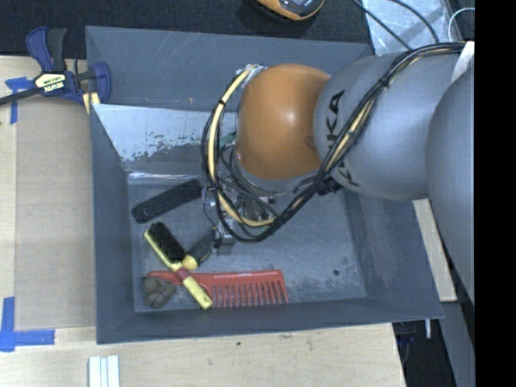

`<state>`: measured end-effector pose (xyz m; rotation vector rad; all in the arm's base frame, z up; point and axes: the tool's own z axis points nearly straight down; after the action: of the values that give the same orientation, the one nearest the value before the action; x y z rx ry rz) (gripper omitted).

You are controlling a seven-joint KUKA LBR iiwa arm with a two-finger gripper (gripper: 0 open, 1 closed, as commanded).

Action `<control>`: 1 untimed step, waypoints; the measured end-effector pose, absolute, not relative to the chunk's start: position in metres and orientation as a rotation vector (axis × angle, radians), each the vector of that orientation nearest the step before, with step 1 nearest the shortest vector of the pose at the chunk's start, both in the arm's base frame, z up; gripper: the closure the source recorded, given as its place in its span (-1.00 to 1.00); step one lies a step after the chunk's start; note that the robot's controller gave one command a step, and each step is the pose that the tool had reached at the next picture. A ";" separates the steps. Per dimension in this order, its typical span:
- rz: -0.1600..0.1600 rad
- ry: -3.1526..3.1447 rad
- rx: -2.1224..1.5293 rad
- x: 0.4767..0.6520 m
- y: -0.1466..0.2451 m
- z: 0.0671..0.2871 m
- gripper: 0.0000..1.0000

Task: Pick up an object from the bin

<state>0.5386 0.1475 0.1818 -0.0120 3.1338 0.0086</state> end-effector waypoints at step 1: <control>0.001 3.138 -0.003 0.538 0.142 0.179 -1.00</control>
Offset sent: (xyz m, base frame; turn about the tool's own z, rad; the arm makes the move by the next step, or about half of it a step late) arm 0.0389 0.0479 -0.0619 -0.1433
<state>0.5385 0.1421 0.1795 -0.0033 3.1384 0.0012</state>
